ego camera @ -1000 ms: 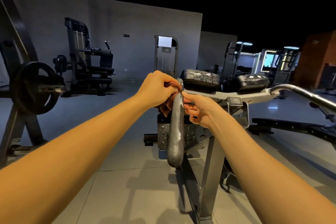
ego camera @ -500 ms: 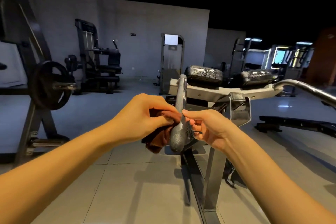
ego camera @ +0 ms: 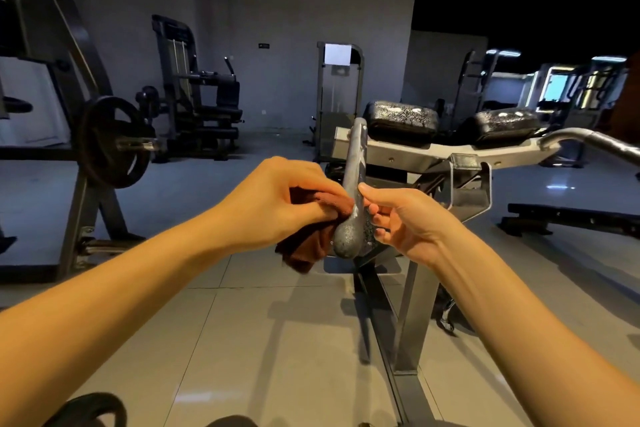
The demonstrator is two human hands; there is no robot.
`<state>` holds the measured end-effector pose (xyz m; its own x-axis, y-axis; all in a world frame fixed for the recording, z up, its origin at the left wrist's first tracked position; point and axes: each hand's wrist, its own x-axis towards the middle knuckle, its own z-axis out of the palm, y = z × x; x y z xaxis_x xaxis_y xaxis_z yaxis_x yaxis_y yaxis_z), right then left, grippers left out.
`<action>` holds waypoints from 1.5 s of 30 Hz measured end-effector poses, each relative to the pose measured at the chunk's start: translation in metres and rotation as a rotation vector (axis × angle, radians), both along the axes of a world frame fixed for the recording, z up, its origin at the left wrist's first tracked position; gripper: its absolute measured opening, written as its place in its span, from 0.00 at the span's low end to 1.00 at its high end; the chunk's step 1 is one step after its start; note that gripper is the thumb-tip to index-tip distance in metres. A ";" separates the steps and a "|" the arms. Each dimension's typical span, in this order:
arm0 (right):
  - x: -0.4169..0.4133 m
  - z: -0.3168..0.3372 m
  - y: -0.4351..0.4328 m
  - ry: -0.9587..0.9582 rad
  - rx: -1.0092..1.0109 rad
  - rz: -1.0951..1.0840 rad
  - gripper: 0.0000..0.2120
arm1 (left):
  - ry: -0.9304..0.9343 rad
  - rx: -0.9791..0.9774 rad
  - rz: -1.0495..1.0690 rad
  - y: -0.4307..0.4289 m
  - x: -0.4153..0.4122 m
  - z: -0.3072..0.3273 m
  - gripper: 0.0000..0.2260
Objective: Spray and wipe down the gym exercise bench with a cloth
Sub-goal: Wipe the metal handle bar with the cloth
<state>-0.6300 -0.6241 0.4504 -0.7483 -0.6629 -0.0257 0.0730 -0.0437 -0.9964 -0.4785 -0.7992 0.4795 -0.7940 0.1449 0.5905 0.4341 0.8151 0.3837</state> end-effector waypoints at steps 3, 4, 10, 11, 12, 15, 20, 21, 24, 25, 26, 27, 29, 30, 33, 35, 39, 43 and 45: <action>0.002 -0.003 -0.001 -0.028 -0.041 -0.011 0.08 | 0.091 -0.044 0.094 0.006 -0.028 0.011 0.06; 0.004 -0.004 -0.002 -0.031 -0.049 -0.025 0.08 | 0.108 -0.043 0.143 0.007 -0.038 0.014 0.06; 0.008 -0.007 -0.004 -0.020 -0.079 -0.087 0.10 | -0.017 -0.057 0.031 0.006 -0.005 0.008 0.07; 0.009 -0.008 -0.005 -0.016 -0.080 -0.092 0.10 | -0.065 -0.078 -0.016 0.008 0.006 0.007 0.08; 0.009 -0.008 -0.005 -0.014 -0.082 -0.094 0.10 | -0.089 -0.096 -0.038 0.008 0.010 0.008 0.08; 0.011 -0.009 -0.003 -0.033 -0.104 -0.083 0.07 | 0.000 -0.150 0.021 0.006 -0.009 0.015 0.08; 0.019 -0.008 -0.004 -0.078 -0.152 -0.070 0.06 | 0.098 -0.021 0.217 -0.002 -0.063 0.022 0.07; 0.020 -0.007 -0.004 -0.073 -0.148 -0.071 0.06 | 0.104 -0.013 0.207 -0.003 -0.061 0.019 0.06; 0.020 -0.005 -0.004 -0.039 -0.106 -0.093 0.06 | 0.019 -0.029 0.064 -0.004 -0.026 0.009 0.06; 0.019 -0.005 -0.004 -0.031 -0.095 -0.103 0.06 | -0.037 -0.039 0.006 -0.003 -0.012 0.007 0.07; 0.018 -0.006 -0.004 -0.025 -0.093 -0.109 0.07 | -0.063 -0.051 -0.030 -0.004 -0.004 0.007 0.07; 0.017 -0.007 -0.004 -0.018 -0.095 -0.110 0.07 | -0.048 -0.073 -0.032 -0.004 -0.005 0.008 0.08; 0.016 -0.009 -0.003 0.003 -0.101 -0.103 0.07 | 0.041 -0.111 0.010 0.000 -0.021 0.014 0.07; 0.015 -0.009 -0.003 0.019 -0.096 -0.104 0.08 | 0.086 -0.123 0.043 0.002 -0.036 0.018 0.07; 0.012 -0.012 -0.003 0.051 -0.083 -0.107 0.10 | 0.154 -0.122 0.190 -0.009 -0.097 0.033 0.07; 0.010 -0.011 -0.003 0.060 -0.077 -0.096 0.11 | 0.149 -0.071 0.281 -0.019 -0.129 0.043 0.08; 0.013 -0.008 -0.003 0.056 -0.067 -0.090 0.11 | 0.127 -0.006 0.264 -0.027 -0.133 0.044 0.07; 0.012 -0.007 -0.002 0.068 -0.054 -0.091 0.11 | 0.046 0.031 0.042 -0.022 -0.060 0.017 0.07; 0.012 -0.009 -0.003 0.075 -0.061 -0.084 0.10 | 0.009 0.016 -0.032 -0.018 -0.035 0.009 0.07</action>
<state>-0.6179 -0.6269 0.4418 -0.7994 -0.5966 0.0707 -0.0078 -0.1075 -0.9942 -0.5139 -0.8167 0.4886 -0.7840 0.1603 0.5997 0.4630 0.7945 0.3929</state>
